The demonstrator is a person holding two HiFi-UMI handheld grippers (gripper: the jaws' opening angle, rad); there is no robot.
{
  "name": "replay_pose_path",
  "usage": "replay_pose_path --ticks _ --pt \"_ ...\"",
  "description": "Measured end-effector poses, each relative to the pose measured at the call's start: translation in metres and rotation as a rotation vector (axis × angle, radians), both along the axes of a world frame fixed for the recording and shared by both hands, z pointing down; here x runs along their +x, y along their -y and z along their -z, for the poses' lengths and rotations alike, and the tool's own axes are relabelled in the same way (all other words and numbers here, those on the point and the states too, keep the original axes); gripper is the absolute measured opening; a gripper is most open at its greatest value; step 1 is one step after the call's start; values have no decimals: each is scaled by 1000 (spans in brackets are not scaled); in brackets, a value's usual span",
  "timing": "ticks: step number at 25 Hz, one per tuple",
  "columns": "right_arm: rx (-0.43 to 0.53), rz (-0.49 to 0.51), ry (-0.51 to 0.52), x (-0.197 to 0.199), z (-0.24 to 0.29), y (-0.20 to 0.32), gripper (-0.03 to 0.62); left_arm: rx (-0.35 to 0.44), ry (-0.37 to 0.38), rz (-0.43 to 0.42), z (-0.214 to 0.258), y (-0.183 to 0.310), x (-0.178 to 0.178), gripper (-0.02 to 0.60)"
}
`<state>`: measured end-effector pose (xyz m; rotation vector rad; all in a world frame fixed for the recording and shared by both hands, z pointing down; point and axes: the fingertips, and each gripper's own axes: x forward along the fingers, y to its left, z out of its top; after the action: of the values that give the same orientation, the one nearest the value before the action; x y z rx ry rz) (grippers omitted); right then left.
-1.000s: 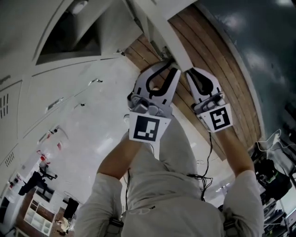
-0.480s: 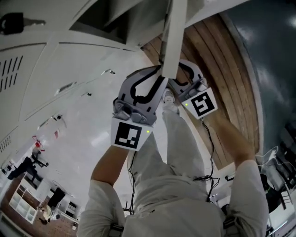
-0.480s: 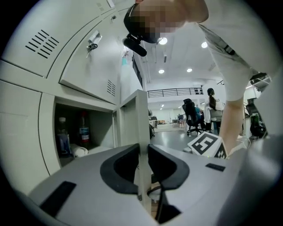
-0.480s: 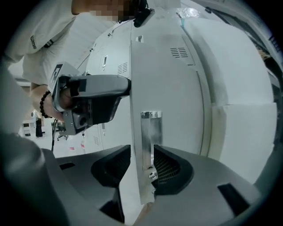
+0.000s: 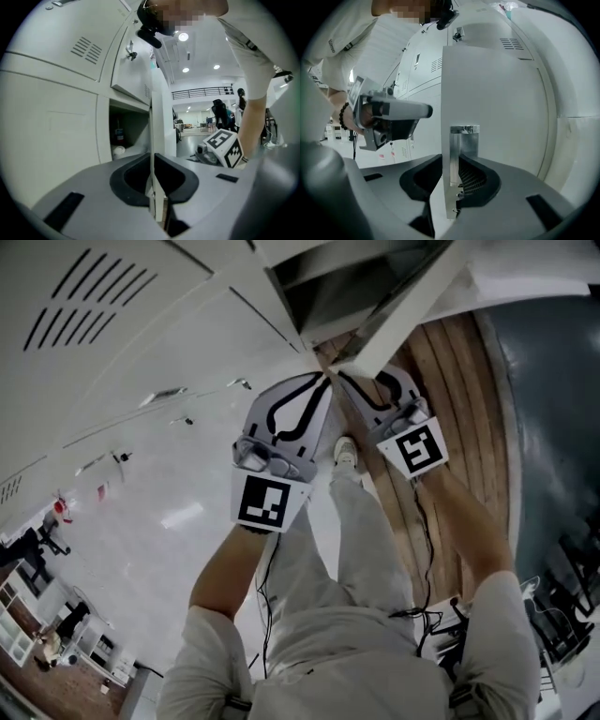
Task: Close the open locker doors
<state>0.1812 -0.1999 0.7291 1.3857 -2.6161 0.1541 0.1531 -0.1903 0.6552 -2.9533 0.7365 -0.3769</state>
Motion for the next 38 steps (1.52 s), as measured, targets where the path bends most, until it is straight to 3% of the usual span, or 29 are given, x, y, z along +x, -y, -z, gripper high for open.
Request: replay_pose_path --ticks 4,9,21,26,34,38 --pt "-7 34 32 -12 -1 18 112 -72 17 113 -43 11 -23 15" --pt "-10 92 40 -22 -1 37 104 -139 5 204 -87 27 -23 6" --pt "33 140 40 -29 0 75 61 -68 45 286 -133 76 6 5" --pt "35 130 47 -30 0 89 52 -87 42 360 -138 93 2 5" --pt "41 122 9 -29 -5 98 48 -105 45 398 -138 107 5 3" --pt "44 37 11 -23 -4 97 51 -117 45 418 -141 109 6 3"
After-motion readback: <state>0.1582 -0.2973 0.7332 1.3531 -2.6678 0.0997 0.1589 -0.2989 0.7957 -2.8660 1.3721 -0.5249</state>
